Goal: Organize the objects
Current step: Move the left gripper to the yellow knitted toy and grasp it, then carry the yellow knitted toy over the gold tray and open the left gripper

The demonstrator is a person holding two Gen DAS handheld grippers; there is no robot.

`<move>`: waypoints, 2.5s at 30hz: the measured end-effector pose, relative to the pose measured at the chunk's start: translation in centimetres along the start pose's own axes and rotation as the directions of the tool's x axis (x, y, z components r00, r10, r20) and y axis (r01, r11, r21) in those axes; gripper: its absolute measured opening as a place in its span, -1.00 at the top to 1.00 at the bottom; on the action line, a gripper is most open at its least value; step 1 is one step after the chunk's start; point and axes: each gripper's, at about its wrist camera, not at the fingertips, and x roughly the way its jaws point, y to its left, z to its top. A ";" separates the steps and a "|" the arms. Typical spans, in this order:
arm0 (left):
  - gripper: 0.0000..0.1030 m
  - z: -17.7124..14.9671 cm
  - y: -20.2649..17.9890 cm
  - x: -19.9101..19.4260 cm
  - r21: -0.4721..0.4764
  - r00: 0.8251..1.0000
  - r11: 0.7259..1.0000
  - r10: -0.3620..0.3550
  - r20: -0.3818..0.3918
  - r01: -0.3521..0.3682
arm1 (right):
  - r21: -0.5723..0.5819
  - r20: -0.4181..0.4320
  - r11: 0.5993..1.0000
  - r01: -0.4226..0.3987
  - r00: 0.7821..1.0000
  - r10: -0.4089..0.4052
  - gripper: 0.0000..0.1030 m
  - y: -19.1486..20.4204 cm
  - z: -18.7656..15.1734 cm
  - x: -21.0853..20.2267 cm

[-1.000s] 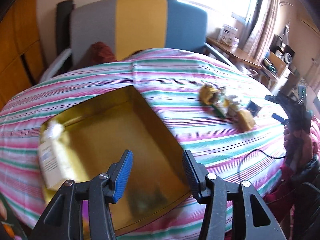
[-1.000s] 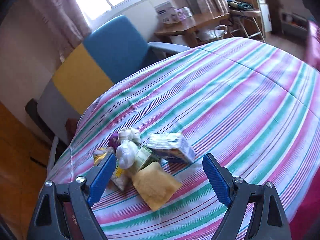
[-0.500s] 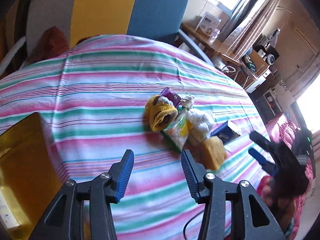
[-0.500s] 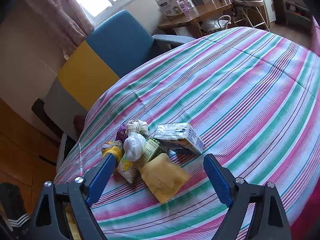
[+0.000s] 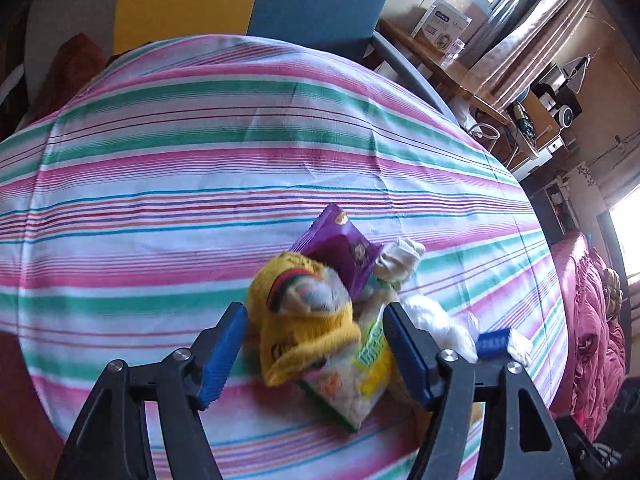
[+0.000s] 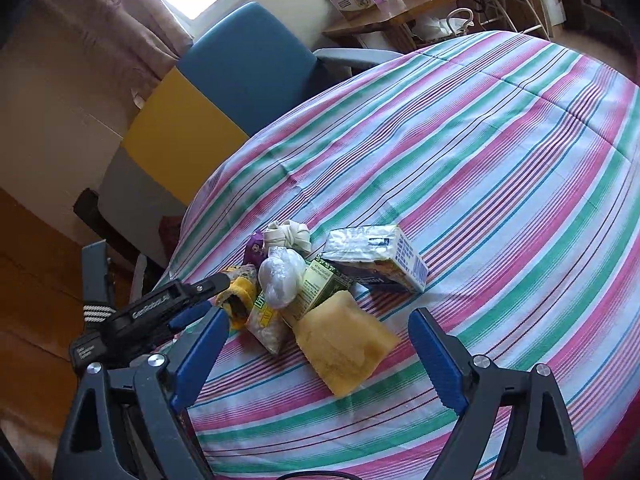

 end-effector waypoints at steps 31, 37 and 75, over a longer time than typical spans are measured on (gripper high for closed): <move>0.30 -13.3 2.9 -15.3 0.073 0.988 0.992 -0.114 0.107 0.106 | -0.336 -0.107 0.910 0.242 0.951 -0.292 -0.76 2.8 -1.6 6.1; 0.30 -15.3 6.3 -18.8 0.021 0.983 0.994 -0.112 0.143 0.110 | -0.424 -0.098 0.856 0.294 0.925 -0.366 -0.59 3.1 -1.9 7.5; 0.17 -14.0 31.2 -18.3 -0.396 0.937 0.870 0.344 0.062 -0.294 | -0.646 -0.105 0.743 0.175 0.944 -0.314 -0.04 7.6 -5.4 6.8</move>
